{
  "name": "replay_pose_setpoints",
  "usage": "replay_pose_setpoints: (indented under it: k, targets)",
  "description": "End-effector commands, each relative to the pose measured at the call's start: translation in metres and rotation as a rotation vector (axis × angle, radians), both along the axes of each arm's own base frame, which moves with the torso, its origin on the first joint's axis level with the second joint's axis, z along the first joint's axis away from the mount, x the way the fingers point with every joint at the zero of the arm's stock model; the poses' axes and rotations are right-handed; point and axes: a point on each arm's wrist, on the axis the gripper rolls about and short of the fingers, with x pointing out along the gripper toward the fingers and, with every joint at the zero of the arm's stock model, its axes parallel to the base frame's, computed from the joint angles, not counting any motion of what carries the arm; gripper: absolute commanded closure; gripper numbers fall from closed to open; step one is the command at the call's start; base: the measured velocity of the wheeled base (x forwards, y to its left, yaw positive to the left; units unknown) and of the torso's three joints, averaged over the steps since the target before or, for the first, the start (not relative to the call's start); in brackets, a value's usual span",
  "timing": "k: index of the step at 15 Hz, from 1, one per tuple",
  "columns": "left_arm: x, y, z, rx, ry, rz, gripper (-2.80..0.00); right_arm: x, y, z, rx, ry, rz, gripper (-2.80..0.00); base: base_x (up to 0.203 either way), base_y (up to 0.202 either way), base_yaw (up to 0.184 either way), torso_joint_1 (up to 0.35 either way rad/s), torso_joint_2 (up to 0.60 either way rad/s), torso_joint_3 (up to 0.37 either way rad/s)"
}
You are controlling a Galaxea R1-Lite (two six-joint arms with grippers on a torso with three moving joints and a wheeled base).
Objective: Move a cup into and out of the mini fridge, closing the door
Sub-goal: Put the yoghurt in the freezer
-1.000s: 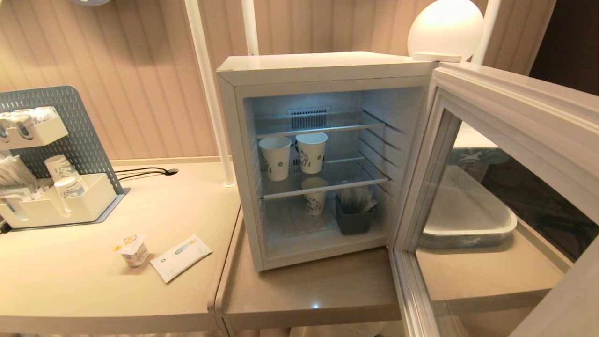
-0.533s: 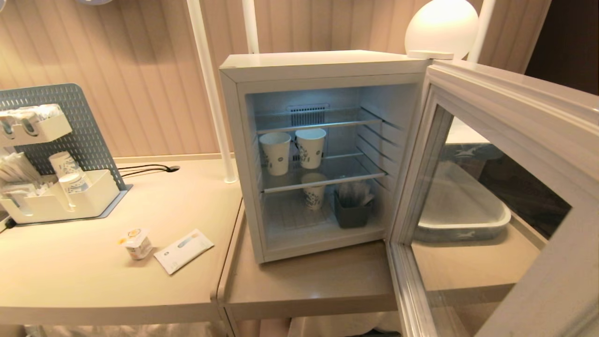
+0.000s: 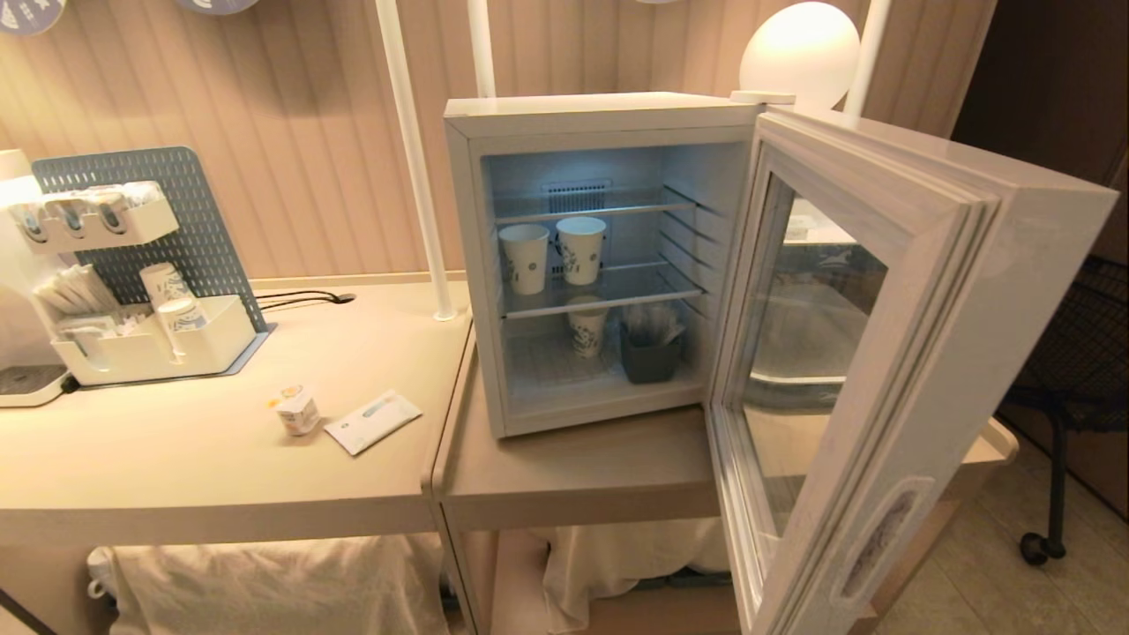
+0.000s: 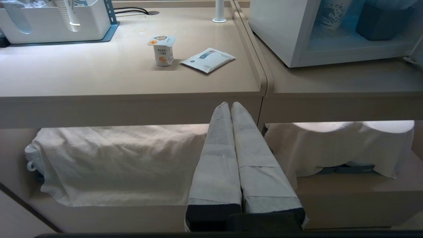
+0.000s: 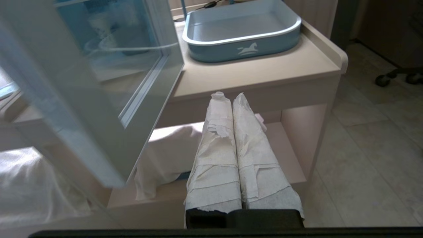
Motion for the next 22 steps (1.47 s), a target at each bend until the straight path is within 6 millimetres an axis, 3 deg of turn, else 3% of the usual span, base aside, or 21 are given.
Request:
replay_pose_setpoints:
  k: [1,4,12,22]
  targets:
    - [0.0,0.0,-0.0001,0.0,0.001,0.0,0.0,0.0001,0.0,0.0,0.001,0.001,0.001,0.0,-0.191,0.0,-0.001,0.004,0.0,0.002]
    - [0.0001,0.0,-0.0005,0.0,0.003,0.001,0.0,0.0001,0.0,0.0,0.001,0.001,0.001,0.0,-0.161,0.0,0.004,0.004,0.0,0.001]
    - [0.0001,0.0,-0.0005,-0.002,0.003,0.004,0.0,0.0001,0.0,0.0,0.001,0.001,0.001,0.0,0.0,0.009,0.0,0.0,0.0,0.001]
    - [0.0001,0.0,-0.0004,-0.005,0.001,0.004,0.0,0.0001,0.0,0.0,0.001,0.001,0.001,0.0,0.0,0.189,-0.001,0.002,0.0,0.002]
